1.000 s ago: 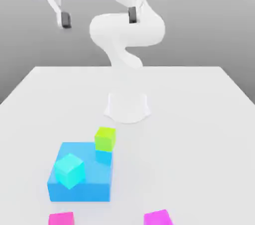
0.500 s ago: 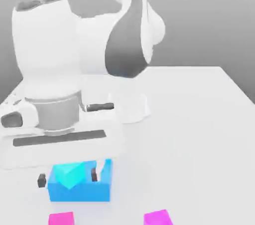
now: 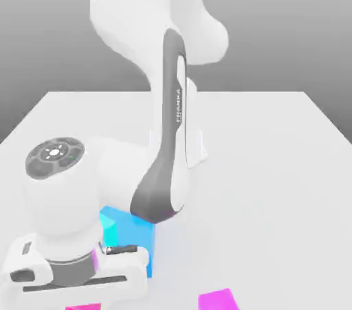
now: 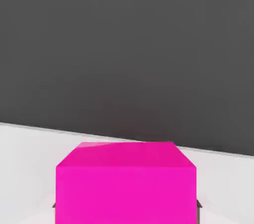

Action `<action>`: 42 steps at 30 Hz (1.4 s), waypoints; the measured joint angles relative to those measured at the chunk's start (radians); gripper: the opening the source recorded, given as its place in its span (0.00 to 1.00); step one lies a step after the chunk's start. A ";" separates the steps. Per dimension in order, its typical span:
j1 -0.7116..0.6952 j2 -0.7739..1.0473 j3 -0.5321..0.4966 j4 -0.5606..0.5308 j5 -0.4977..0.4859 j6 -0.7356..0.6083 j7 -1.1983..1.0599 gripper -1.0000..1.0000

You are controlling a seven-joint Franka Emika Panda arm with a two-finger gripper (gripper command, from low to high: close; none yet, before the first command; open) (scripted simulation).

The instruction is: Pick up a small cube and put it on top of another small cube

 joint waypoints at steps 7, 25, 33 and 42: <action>0.040 -0.221 -0.047 -0.095 -0.025 -0.136 0.092 0.00; -0.011 -0.859 0.028 -0.562 -0.138 -0.291 0.694 0.00; -0.144 -1.146 0.165 -0.771 -0.231 -0.356 0.992 0.00; -0.169 -0.947 0.192 -0.848 -0.240 -0.079 1.031 1.00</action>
